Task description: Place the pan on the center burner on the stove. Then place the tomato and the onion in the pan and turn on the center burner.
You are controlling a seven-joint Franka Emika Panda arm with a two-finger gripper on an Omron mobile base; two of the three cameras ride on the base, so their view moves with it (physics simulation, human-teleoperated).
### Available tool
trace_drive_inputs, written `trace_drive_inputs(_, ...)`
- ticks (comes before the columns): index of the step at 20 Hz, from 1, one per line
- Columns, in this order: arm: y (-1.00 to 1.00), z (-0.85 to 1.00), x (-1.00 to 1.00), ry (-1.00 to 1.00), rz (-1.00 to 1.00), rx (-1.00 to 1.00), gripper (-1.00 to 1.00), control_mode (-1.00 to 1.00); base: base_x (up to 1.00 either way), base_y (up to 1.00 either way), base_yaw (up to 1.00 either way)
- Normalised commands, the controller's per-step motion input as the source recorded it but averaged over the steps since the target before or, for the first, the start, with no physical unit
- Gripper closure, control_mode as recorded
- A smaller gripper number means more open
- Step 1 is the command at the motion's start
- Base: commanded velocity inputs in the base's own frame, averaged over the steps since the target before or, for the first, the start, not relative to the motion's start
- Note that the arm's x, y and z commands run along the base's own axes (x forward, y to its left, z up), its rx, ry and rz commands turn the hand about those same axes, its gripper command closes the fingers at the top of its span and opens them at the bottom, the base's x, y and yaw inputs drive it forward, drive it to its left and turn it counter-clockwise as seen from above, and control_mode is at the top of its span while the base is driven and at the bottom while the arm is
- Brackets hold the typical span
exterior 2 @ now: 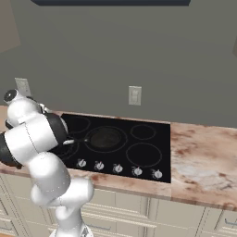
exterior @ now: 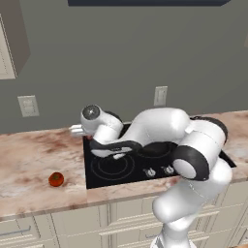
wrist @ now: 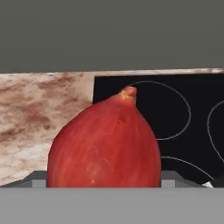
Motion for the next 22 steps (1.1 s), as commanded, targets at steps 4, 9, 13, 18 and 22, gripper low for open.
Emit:
trace_drive_inputs(4, -0.78, 0.53, 0.16, -0.04, -0.29, 0.18, 1.00, -1.00, 0.00, 0.00, 0.00)
trace_drive_inputs(9, -0.50, 0.97, 0.07, 0.00, -0.32, 0.17, 1.00, -1.00, 0.00, 0.00, 0.00)
trace_drive_inputs(13, -0.52, 0.98, 0.02, 0.05, -0.29, 0.14, 1.00, -1.00, 0.00, 0.00, 0.00)
trace_drive_inputs(18, -0.85, 0.71, 0.00, 0.29, -0.24, 0.14, 1.00, -1.00, 0.00, 0.00, 0.00)
trace_drive_inputs(22, -0.88, 0.18, -0.01, 0.38, -0.13, 0.08, 1.00, -1.00, 0.00, 0.00, 0.00)
